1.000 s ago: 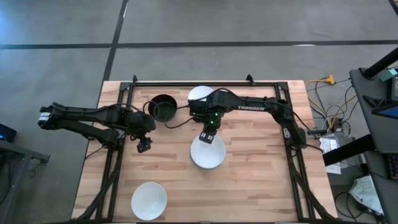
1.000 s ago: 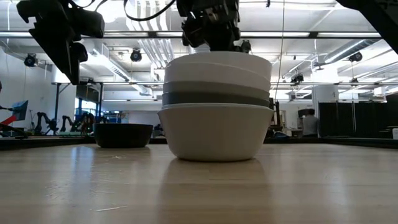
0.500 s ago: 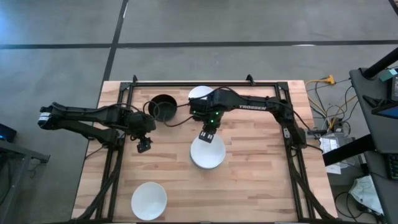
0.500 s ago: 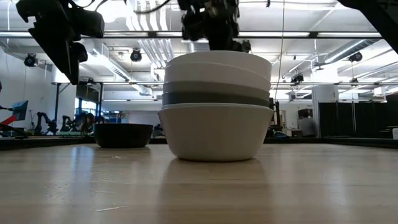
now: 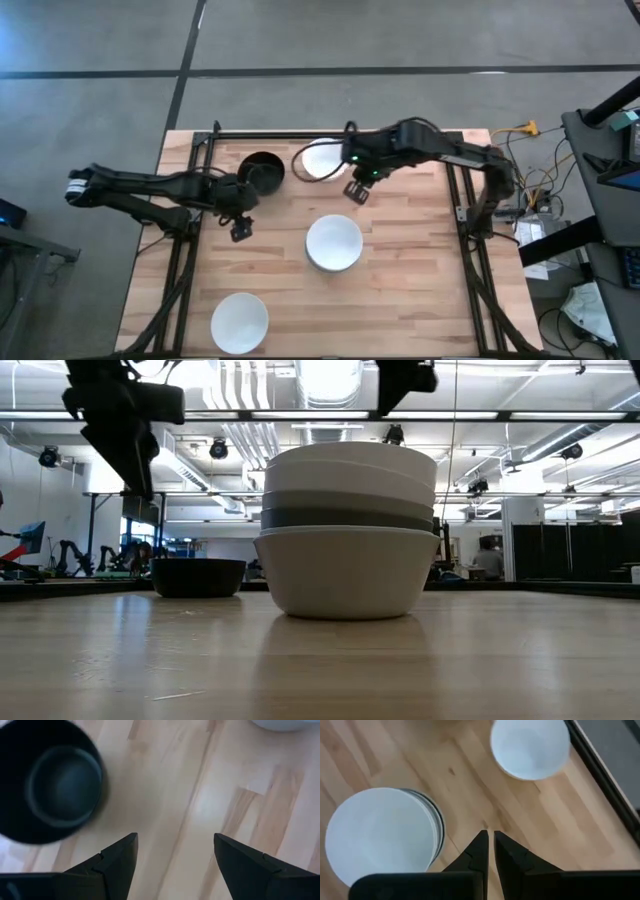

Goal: Nest bowls inside each other
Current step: Stack the black bowl on the top of the white bowl

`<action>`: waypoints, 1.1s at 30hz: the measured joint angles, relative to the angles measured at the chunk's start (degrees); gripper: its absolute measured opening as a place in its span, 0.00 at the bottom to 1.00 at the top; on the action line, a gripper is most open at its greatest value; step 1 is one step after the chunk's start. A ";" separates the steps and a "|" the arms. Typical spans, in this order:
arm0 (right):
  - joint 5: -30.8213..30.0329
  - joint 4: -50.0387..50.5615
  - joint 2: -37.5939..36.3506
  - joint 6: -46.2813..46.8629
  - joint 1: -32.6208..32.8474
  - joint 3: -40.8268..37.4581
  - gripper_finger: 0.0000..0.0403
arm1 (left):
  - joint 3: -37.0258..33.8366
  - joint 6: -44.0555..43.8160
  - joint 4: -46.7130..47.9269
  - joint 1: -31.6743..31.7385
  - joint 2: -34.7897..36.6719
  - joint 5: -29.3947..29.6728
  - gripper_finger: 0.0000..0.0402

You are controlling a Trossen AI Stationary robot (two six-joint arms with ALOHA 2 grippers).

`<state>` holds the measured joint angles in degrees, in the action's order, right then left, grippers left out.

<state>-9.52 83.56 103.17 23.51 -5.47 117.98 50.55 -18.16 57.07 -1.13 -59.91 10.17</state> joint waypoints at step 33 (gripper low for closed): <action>3.89 -61.52 -52.74 2.41 5.94 -69.28 0.06 | 19.32 10.84 3.62 25.73 -17.24 -18.80 0.61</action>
<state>-5.63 22.04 50.44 25.91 0.47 48.71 69.86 -7.32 60.69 24.60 -77.15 -8.63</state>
